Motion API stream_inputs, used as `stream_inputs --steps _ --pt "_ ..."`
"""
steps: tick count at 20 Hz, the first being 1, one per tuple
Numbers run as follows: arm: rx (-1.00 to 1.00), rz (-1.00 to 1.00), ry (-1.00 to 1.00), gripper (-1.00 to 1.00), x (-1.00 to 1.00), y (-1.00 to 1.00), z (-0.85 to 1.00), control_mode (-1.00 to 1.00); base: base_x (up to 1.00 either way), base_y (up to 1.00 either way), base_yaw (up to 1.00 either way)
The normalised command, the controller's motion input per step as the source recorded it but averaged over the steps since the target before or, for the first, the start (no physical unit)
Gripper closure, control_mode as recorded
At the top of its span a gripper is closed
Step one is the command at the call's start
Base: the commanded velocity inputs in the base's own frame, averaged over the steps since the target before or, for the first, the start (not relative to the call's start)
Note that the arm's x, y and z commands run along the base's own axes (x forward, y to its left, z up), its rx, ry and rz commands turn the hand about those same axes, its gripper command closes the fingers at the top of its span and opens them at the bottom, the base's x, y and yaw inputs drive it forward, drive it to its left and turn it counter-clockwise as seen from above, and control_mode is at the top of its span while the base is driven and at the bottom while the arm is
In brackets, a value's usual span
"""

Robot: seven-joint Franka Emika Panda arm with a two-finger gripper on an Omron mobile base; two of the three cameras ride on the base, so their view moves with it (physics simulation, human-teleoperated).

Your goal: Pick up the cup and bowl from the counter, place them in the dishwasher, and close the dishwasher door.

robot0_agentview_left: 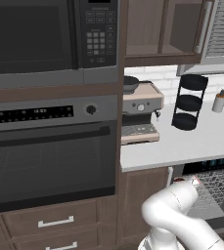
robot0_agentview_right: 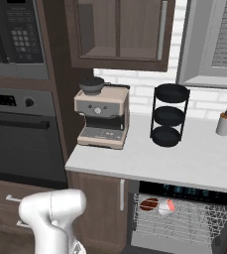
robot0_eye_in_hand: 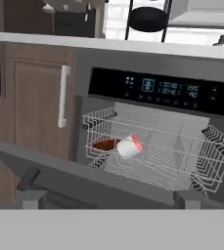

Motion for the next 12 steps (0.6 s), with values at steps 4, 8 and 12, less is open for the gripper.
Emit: stream_inputs --steps 4,8,12 --pt "-0.07 0.17 0.01 -1.0 0.08 0.07 -1.0 -1.0 0.0 0.0 0.0" --pt "0.11 -0.06 0.02 -1.0 0.29 -0.19 -1.0 -1.0 0.0 0.0 0.0" --pt "0.35 -0.36 0.08 -1.0 0.34 -0.57 -1.0 -1.0 0.0 0.0 0.0"
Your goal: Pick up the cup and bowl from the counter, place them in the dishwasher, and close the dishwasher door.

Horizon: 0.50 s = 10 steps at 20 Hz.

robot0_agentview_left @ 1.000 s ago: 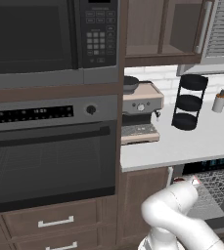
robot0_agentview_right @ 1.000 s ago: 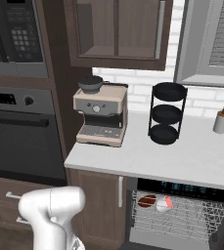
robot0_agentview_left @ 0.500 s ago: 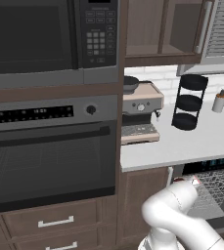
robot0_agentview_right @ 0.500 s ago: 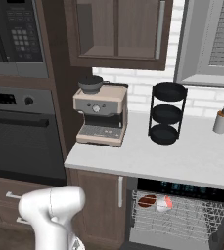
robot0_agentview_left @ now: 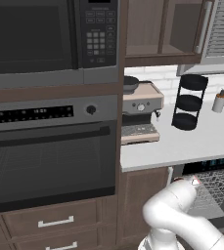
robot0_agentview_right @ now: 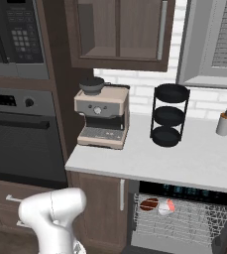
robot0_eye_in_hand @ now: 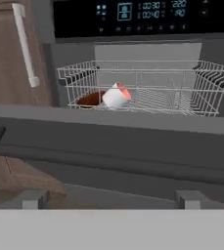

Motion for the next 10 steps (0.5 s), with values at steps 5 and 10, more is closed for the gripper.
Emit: stream_inputs --steps 5,10 --pt "0.49 -0.4 0.2 -1.0 0.24 -0.58 -1.0 -1.0 0.0 0.0 0.0" --pt "0.44 -0.36 0.15 -1.0 0.29 -0.59 -1.0 -1.0 0.0 0.0 0.0"
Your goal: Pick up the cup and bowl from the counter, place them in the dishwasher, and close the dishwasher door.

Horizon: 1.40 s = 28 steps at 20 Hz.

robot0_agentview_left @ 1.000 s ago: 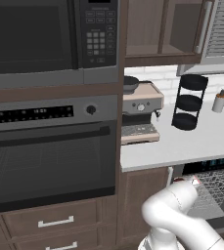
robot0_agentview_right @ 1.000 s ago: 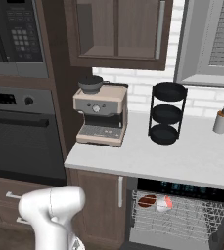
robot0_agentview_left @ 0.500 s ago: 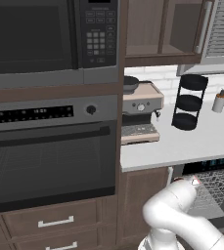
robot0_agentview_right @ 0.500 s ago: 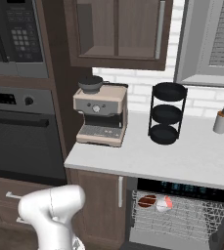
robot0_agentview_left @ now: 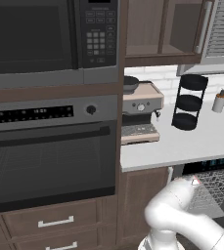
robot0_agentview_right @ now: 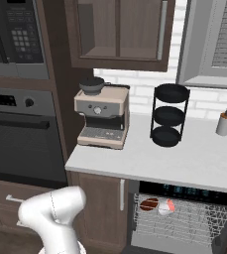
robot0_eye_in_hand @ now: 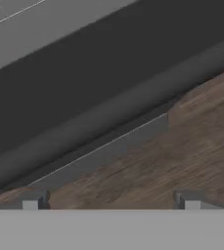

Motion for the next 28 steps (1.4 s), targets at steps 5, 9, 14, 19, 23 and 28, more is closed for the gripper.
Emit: stream_inputs --steps 5,9,14,19,23,28 --pt "0.25 -0.17 -0.1 -1.0 0.46 -0.37 -1.0 -1.0 0.0 0.0 0.0" --pt "0.04 -0.02 -0.38 -1.0 0.43 -0.21 -1.0 -1.0 0.0 0.0 0.0" --pt "0.0 0.01 -0.65 -1.0 0.89 0.01 -0.88 -1.0 0.0 0.0 0.0" --pt "-0.04 0.0 -0.87 -1.0 1.0 0.12 -0.62 -1.0 0.0 0.0 0.0" --pt "-0.16 0.0 -0.74 -1.0 1.0 0.0 -0.21 -1.0 0.0 0.0 0.0" --pt "-0.19 0.0 -0.53 -1.0 1.0 0.0 -0.16 -1.0 0.0 0.0 0.0"
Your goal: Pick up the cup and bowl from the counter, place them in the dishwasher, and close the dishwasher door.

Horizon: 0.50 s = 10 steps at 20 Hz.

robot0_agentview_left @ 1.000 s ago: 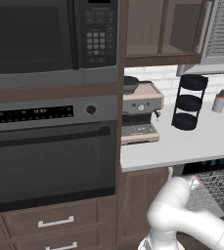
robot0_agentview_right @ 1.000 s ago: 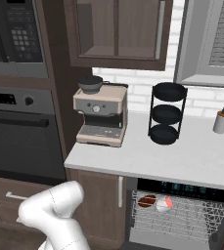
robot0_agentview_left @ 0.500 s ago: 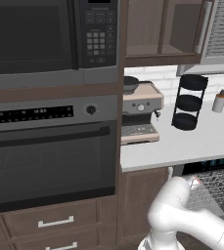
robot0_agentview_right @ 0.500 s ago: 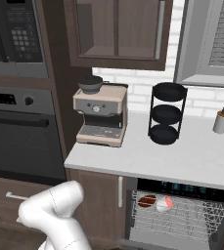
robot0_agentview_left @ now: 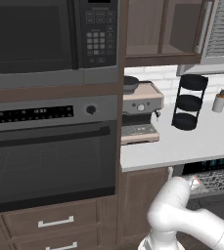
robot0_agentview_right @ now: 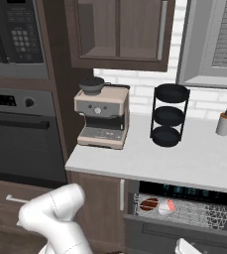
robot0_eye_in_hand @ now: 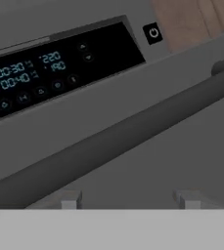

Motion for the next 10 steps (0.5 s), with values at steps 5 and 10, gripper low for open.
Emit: stream_inputs --steps 5,10 --pt "-0.05 0.02 -0.26 -1.0 1.0 -0.05 -0.14 -1.0 0.0 0.0 0.0" --pt "0.0 0.03 -0.04 -1.0 1.0 -0.14 -0.07 -1.0 0.0 0.0 0.0"
